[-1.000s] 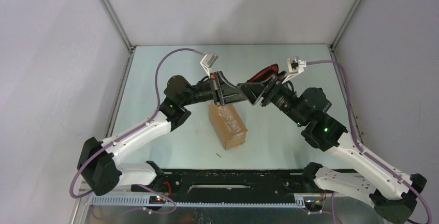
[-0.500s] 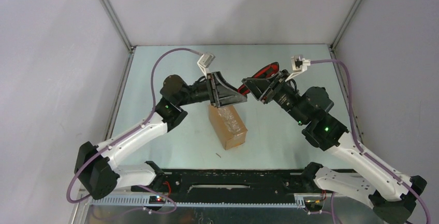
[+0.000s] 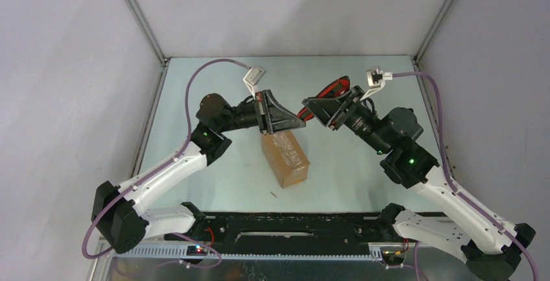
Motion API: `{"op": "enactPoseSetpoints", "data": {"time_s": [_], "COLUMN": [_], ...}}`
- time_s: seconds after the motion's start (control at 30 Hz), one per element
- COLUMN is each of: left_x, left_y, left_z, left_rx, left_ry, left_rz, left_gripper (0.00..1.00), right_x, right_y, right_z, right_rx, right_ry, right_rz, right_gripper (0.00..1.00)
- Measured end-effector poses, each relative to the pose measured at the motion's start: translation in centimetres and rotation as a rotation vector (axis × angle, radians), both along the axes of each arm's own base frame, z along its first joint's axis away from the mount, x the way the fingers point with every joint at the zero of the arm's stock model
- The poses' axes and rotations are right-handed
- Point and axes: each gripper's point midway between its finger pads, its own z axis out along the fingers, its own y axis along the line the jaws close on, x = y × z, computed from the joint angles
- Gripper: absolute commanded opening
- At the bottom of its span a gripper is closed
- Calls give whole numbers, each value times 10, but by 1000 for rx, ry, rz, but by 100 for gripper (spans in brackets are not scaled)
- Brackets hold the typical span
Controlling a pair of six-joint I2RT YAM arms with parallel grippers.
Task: Unpack the express box
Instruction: Cut the express box at the center of the board.
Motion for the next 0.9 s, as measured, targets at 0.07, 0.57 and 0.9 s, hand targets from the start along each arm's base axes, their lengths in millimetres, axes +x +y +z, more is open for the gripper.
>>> {"op": "enactPoseSetpoints", "data": {"time_s": [0.07, 0.57, 0.9], "left_x": [-3, -6, -5], "left_y": [1, 2, 1], "left_z": [5, 8, 4], "left_rx": [-21, -50, -36], "left_ry": [-19, -17, -10], "left_rz": [-13, -29, -27], "left_gripper": [0, 0, 0], "right_x": [-2, 2, -1], "right_y": [1, 18, 14], "right_z": [4, -15, -9], "right_rx": [11, -52, -40], "right_ry": [-4, 14, -6], "right_rz": [17, 68, 66], "right_gripper": [40, 60, 44]}}
